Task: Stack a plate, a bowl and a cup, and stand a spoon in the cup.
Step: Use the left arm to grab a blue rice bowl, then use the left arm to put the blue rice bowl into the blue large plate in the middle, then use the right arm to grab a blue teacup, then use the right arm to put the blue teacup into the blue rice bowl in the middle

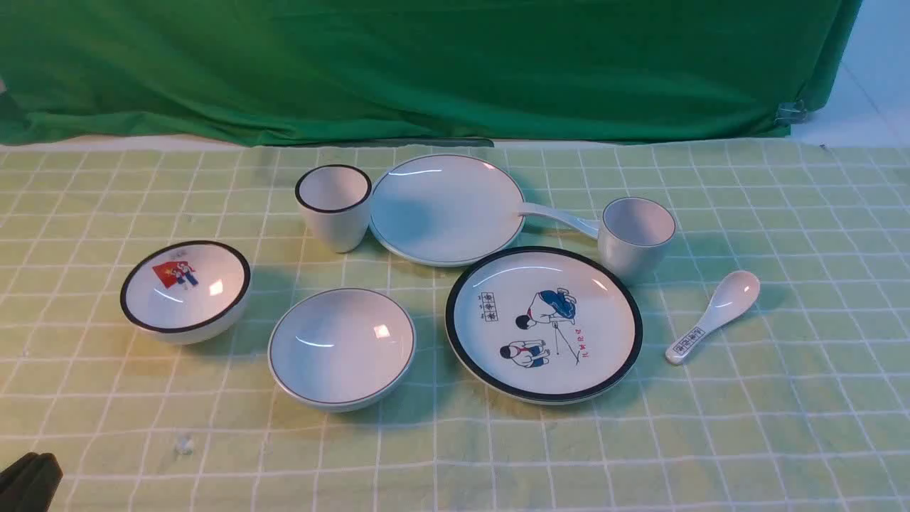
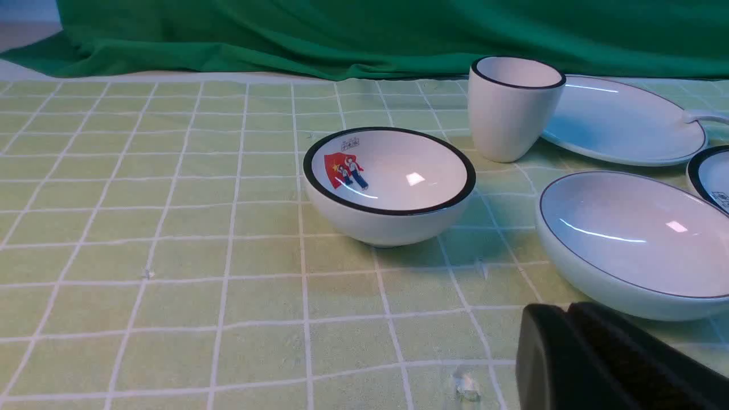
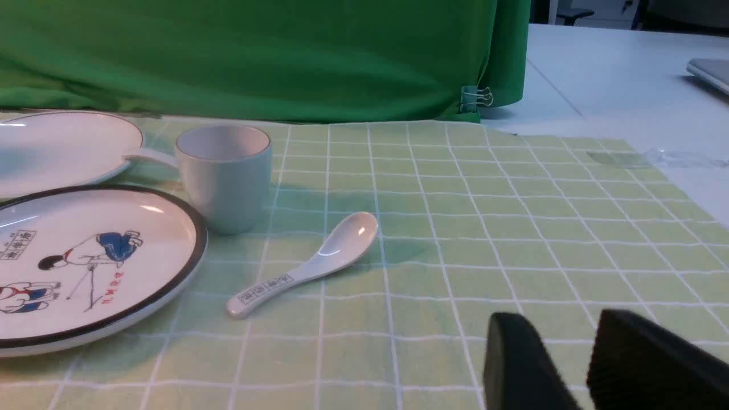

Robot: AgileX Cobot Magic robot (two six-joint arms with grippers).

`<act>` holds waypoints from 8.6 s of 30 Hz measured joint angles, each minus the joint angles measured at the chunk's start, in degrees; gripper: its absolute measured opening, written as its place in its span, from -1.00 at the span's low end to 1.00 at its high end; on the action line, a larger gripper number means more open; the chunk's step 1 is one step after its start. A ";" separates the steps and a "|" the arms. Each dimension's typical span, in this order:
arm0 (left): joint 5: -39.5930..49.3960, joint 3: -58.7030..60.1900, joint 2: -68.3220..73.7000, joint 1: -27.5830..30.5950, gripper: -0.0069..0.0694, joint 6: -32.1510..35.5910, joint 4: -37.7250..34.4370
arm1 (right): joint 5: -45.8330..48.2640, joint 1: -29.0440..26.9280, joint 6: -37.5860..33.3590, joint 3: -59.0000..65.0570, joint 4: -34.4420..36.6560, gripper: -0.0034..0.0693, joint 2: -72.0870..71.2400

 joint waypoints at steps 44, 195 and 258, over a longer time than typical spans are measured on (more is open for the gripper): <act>-7.38 0.00 0.00 0.00 -0.77 0.01 2.17 | -1.64 0.00 0.00 0.00 0.00 -0.24 0.00; 35.95 -121.88 106.01 -15.18 -0.06 -1.89 1.51 | 19.71 23.45 -5.03 -61.02 -1.02 0.35 86.99; 9.90 -31.43 43.06 -15.04 -0.79 4.88 -5.94 | 36.15 29.00 -5.45 -130.93 -1.32 -0.67 137.18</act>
